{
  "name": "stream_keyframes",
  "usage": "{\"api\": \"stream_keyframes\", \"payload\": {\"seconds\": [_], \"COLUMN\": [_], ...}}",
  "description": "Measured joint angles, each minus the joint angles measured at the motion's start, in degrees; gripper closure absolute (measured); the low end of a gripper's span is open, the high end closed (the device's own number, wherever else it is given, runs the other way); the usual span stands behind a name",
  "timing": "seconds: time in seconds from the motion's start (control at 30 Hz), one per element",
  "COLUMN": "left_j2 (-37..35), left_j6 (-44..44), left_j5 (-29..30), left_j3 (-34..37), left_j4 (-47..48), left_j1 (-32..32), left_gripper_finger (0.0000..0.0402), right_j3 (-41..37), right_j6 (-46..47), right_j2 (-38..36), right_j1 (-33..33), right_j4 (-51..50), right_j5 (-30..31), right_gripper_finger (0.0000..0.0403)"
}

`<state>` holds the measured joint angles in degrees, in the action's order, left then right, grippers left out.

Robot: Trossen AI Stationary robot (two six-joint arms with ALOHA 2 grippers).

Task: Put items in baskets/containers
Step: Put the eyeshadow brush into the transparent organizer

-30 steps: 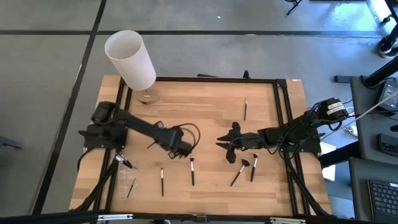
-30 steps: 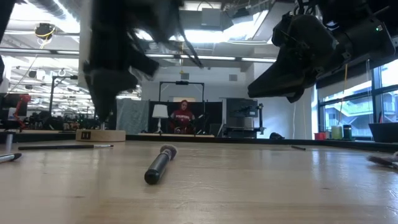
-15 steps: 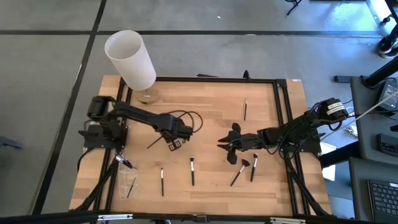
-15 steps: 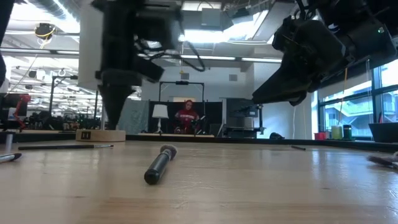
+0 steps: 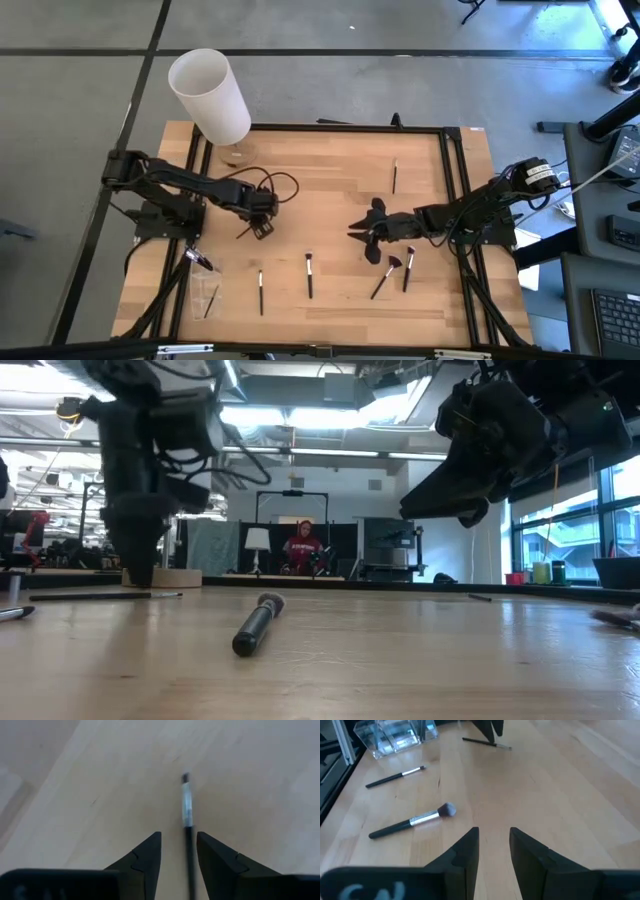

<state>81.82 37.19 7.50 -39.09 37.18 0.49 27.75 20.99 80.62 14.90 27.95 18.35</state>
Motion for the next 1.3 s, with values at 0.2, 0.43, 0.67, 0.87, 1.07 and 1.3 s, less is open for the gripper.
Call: {"api": "stream_keyframes", "payload": {"seconds": [0.2,0.43,0.67,0.87,1.07,1.3], "left_j2": [0.34,0.33,0.39,0.79,0.68,0.66], "left_j6": [-0.26,1.02,2.82,7.24,15.21,30.04], "left_j5": [-1.12,-1.33,-1.26,-2.55,4.15,7.62], "left_j3": [3.35,3.89,3.89,-0.52,-12.78,-25.06], "left_j4": [-5.95,-5.66,-5.74,4.56,19.87,29.23], "left_j1": [0.14,0.45,0.43,-0.03,-4.34,-19.17], "left_gripper_finger": [0.0286,0.0319,0.0381,0.0389,0.0382,0.0382], "right_j3": [0.0,0.0,0.0,0.0,0.0,0.0], "right_j6": [0.02,0.02,0.01,0.0,-0.13,0.78], "right_j2": [0.0,0.0,0.0,0.0,0.02,0.0], "right_j1": [-0.53,-0.53,-0.53,-0.53,-0.53,-0.53], "right_j4": [0.06,-0.01,-0.15,-0.44,-0.57,-1.44], "right_j5": [-0.31,-0.53,-1.96,-1.97,-1.97,-2.1], "right_gripper_finger": [0.0295,0.0295,0.0295,0.0295,0.0295,0.0295]}}
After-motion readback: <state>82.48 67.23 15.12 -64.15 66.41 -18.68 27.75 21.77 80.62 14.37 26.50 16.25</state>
